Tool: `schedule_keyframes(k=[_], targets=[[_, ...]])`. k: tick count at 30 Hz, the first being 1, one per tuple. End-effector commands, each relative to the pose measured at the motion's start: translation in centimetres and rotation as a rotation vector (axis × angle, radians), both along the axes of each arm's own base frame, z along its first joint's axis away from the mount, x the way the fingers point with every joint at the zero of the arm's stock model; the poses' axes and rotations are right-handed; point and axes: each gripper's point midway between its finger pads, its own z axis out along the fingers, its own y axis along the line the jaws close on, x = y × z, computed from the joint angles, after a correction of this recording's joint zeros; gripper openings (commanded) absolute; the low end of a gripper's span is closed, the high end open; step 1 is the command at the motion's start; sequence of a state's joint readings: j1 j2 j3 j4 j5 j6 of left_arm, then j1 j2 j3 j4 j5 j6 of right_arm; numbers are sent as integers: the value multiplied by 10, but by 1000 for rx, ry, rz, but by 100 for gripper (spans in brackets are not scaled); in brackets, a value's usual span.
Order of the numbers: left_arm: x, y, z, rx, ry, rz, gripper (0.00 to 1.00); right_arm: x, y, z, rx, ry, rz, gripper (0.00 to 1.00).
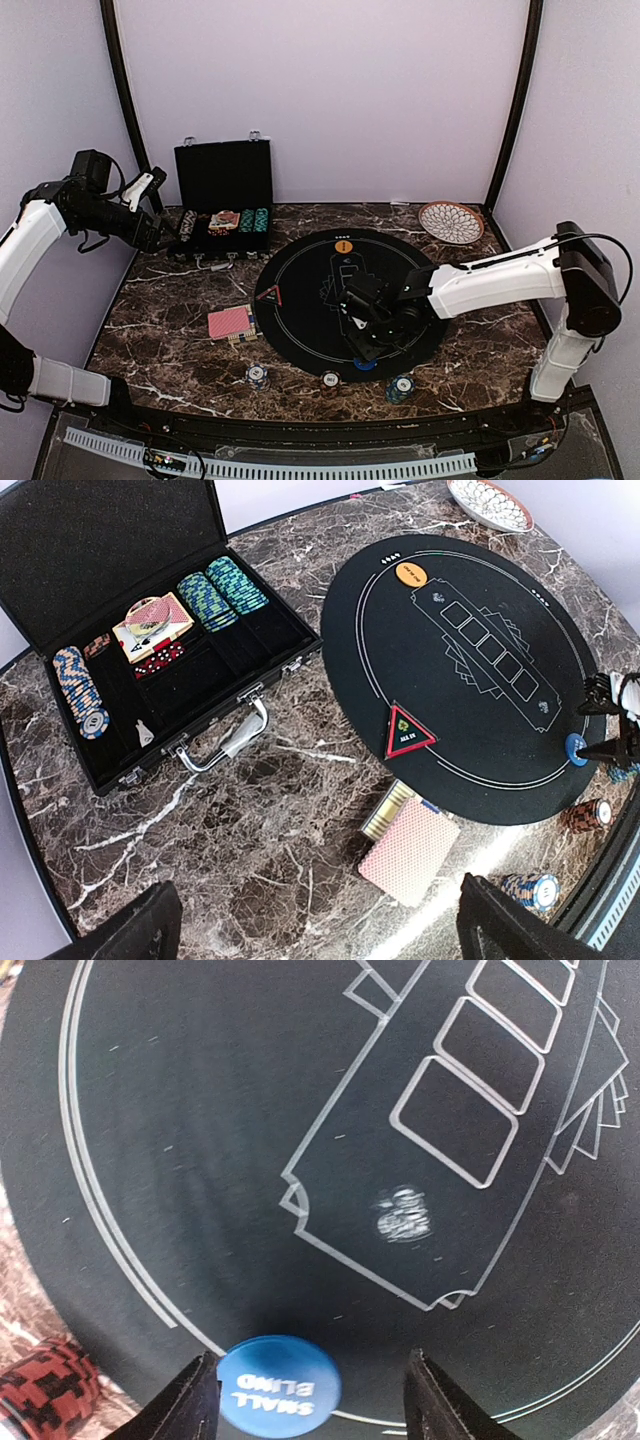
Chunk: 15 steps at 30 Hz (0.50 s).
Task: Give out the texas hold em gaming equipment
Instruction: Move the small blind button to the poker table mat.
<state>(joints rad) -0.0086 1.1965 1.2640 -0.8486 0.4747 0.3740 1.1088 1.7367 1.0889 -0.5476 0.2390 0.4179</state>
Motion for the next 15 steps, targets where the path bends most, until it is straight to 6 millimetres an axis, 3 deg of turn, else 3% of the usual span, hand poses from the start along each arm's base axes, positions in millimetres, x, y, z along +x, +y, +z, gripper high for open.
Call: schedule_keyframes(k=[1, 6, 15], targets=[[-4, -2, 13, -16, -16, -14, 99, -9, 6, -3, -17, -12, 2, 68], [-5, -2, 16, -17, -22, -15, 99, -16, 8, -12, -46, -12, 11, 69], [-6, -3, 16, -18, -26, -18, 99, -16, -7, -27, -105, -23, -14, 61]])
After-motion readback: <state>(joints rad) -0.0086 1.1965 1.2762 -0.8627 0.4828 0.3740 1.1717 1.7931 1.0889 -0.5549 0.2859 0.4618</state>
